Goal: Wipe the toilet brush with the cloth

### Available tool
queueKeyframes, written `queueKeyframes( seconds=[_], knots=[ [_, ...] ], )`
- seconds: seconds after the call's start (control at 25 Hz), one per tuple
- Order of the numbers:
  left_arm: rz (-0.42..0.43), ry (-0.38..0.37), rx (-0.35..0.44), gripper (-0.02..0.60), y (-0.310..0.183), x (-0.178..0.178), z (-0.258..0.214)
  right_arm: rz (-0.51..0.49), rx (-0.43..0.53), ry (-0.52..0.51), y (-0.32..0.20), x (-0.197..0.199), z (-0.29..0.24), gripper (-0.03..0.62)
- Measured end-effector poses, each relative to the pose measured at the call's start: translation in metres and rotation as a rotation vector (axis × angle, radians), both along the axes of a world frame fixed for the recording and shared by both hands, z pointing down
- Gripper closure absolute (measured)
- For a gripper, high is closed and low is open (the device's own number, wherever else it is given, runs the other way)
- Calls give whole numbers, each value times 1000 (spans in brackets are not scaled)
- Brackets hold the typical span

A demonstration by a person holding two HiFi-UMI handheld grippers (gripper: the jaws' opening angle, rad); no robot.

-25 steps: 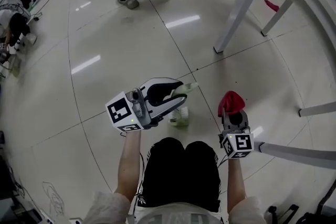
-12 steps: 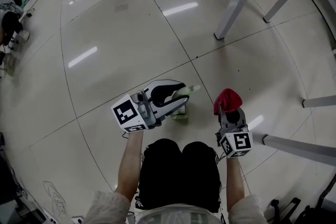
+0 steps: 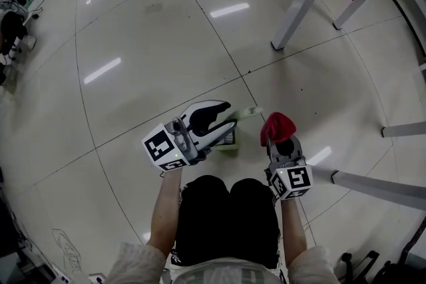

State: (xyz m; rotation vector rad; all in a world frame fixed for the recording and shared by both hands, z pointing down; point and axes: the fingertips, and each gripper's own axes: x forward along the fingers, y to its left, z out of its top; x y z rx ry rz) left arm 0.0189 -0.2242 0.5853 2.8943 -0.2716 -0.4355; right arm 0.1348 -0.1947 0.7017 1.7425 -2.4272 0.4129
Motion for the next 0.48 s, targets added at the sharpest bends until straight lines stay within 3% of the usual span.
queueKeyframes(
  seconds=[0.12, 0.24, 0.28, 0.32, 0.4, 0.48],
  knots=[
    [-99, 44, 20, 454, -8, -24, -22, -3, 19, -6, -5, -1, -8, 563],
    [-359, 41, -28, 457, -34, -63, -15, 10, 31, -32, -13, -1, -12, 563],
    [-465, 22, -53, 578, -42, -76, -7, 15, 36, -42, -15, -2, -13, 562],
    [-548, 4, -74, 578, -46, -87, 2, 18, 42, -51, -17, -4, -15, 563],
    [-618, -12, -103, 578, -48, -96, 16, 22, 52, -60, -21, -5, -15, 563],
    [-618, -15, -118, 578, -47, -95, 23, 28, 55, -68, -24, -5, -13, 563]
  ],
)
